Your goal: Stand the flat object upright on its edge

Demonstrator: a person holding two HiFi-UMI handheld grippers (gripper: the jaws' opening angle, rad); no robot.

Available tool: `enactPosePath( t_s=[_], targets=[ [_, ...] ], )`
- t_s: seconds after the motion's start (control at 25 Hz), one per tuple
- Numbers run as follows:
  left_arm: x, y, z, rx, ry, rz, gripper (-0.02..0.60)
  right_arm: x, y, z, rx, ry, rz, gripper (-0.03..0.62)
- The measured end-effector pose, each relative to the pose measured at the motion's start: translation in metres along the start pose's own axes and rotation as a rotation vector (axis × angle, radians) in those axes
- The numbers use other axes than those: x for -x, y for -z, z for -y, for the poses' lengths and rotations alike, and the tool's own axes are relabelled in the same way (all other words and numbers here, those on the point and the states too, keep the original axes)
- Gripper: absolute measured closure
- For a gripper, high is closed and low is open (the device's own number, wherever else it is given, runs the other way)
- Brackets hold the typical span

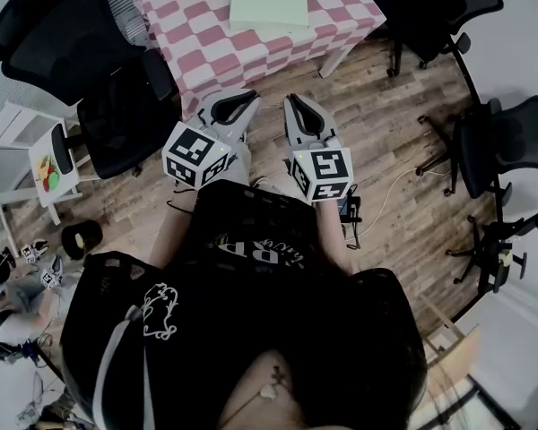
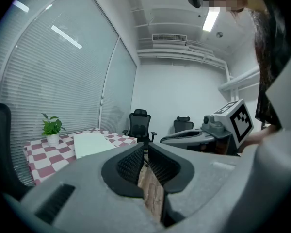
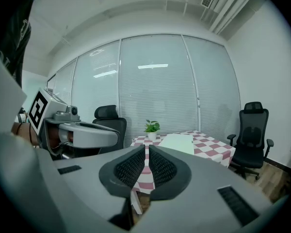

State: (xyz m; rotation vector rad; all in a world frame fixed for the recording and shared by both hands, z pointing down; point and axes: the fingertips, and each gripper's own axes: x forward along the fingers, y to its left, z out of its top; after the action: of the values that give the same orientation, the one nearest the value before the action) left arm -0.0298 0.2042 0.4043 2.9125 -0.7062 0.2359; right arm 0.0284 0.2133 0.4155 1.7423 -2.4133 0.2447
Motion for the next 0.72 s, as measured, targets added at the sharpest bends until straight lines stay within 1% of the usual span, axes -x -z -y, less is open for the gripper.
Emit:
enactPosePath(
  t_s=[0.4,0.72],
  targets=[
    [-0.027,0.003,-0.041,0.014,-0.003,-0.04,0.543,-0.049,0.002,0.019,-0.036,-0.014,-0.035,0.565],
    [-0.052,-0.004,-0.102,0.027,-0.03,-0.06,0.543,-0.111,-0.005,0.037,-0.056,-0.035,-0.063,0.565]
  ],
)
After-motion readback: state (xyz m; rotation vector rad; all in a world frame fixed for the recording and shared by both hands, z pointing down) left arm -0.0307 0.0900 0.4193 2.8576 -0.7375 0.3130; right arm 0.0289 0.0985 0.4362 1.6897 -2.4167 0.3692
